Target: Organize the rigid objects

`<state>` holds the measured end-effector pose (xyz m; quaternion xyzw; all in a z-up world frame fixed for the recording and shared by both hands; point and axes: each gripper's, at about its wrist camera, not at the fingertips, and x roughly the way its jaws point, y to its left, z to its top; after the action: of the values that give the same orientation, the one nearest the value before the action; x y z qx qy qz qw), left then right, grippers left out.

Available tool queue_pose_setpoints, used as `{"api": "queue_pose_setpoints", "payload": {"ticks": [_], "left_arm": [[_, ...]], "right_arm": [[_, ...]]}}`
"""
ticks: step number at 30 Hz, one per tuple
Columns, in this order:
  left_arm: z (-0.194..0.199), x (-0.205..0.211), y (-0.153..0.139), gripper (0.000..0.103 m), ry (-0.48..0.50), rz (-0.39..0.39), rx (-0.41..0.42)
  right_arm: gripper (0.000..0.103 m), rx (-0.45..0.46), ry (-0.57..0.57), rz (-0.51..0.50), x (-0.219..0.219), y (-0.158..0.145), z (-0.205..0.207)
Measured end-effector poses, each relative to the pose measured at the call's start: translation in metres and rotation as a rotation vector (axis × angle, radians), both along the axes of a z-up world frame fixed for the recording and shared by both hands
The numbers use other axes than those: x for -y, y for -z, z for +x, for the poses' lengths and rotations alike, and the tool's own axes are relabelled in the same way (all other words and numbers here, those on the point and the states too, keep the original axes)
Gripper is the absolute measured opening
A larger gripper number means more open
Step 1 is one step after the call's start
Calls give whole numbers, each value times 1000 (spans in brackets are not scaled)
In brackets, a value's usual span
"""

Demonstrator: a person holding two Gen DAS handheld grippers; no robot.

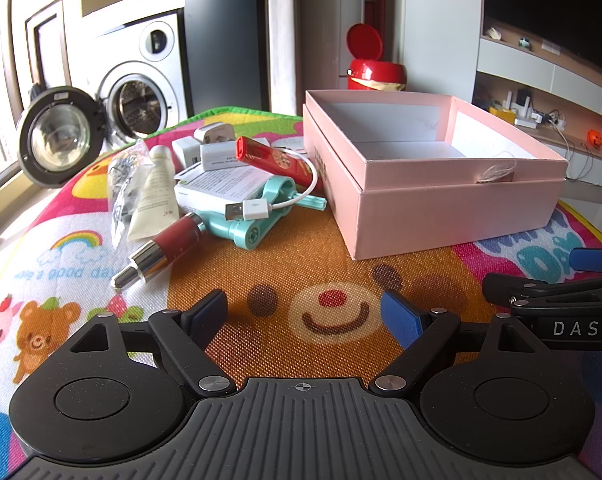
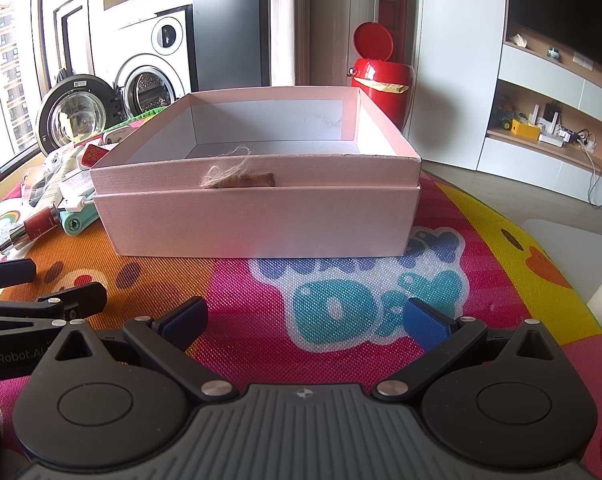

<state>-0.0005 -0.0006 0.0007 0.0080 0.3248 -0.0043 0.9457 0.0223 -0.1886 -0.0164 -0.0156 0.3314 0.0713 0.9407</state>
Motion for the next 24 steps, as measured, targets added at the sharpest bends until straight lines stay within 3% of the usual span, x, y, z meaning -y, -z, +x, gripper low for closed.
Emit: {"api": "queue_pose_setpoints", "payload": {"ticks": [13, 18, 21, 24], "left_arm": [[0, -2, 0, 87, 3, -9, 1], [-9, -28, -14, 79, 51, -87, 61], [-7, -51, -28, 79, 46, 2, 116], [11, -74, -34, 76, 74, 78, 88]], "right_arm": [[103, -4, -2, 6, 0, -1, -4], [103, -67, -61, -3, 3, -5, 9], [103, -84, -75, -18, 2, -5, 8], [103, -93, -75, -29, 0, -6, 10]]}}
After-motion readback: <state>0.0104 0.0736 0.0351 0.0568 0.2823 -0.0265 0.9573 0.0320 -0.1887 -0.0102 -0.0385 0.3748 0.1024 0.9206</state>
